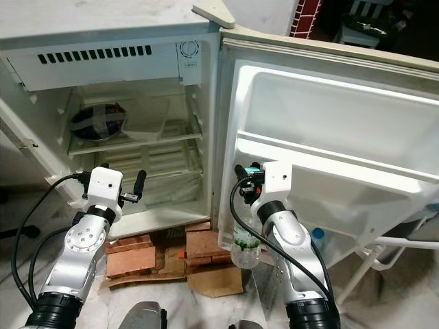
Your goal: Restocking fridge
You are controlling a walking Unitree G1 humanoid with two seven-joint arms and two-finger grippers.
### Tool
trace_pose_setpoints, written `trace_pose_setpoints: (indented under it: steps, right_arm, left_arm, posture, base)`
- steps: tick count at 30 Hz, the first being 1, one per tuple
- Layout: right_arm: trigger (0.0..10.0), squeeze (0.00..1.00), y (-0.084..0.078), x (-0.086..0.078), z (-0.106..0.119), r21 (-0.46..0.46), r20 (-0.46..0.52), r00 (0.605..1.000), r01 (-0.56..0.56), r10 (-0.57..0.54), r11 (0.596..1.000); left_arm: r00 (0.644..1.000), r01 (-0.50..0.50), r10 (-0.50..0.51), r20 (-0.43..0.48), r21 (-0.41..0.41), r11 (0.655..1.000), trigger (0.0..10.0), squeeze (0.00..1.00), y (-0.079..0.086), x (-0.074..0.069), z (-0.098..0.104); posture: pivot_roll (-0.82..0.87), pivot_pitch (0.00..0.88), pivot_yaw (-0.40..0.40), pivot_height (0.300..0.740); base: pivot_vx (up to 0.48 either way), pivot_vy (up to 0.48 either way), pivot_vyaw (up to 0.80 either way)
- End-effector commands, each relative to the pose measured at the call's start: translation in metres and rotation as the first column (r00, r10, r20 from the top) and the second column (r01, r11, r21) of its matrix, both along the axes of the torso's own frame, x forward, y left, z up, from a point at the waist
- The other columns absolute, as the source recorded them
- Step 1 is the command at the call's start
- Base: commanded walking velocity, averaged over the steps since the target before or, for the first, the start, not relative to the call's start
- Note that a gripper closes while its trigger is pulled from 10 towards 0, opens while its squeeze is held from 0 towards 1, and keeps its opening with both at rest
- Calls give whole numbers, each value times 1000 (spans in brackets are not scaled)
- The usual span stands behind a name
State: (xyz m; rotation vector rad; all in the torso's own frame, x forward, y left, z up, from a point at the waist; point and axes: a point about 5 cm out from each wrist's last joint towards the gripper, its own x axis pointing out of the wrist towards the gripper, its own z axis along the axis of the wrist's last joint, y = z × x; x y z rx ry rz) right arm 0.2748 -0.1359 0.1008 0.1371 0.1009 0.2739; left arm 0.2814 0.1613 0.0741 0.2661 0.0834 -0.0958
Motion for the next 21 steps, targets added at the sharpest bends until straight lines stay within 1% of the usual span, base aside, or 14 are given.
trace_pose_setpoints:
  steps: [1,3,5,12,18,20,21]
  right_arm:
    - [10000,0,0,0,7,3,27,1000,-9,8,1000]
    - [10000,0,-1,0,7,4,26,1000,-9,9,1000]
    - [10000,0,-1,0,7,-1,23,1000,-14,14,1000]
    - [10000,0,-1,1,8,-10,20,999,-31,31,999]
    - [10000,0,-2,3,11,0,33,999,-35,35,999]
    - [10000,0,-2,4,18,21,84,996,-32,30,999]
    - [10000,0,-2,4,19,24,88,996,-32,30,999]
  left_arm:
    - [1000,4,-4,-7,11,1000,10000,0,0,2,0]
    - [1000,2,-2,-7,11,1000,10000,0,0,2,0]
    - [1000,4,-4,-5,11,1000,10000,0,0,2,0]
    - [1000,4,-4,-4,8,1000,10000,0,0,1,-1]
    - [1000,5,-5,-2,5,1000,10000,0,-2,2,-1]
    - [1000,-6,6,3,-6,1000,10000,0,-2,3,0]
    - [1000,-7,7,3,-9,1000,10000,0,-2,3,0]
  posture:
    - [15,0,-19,740]
    - [17,0,-20,740]
    - [18,0,-20,740]
    - [17,0,-22,740]
    - [14,0,-22,740]
    - [13,0,-21,740]
    - [12,0,-21,740]
  base:
    - [0,0,0]
    - [0,0,0]
    - [0,-289,0]
    - [0,-404,0]
    - [0,-391,0]
    - [0,0,0]
    - [0,0,0]
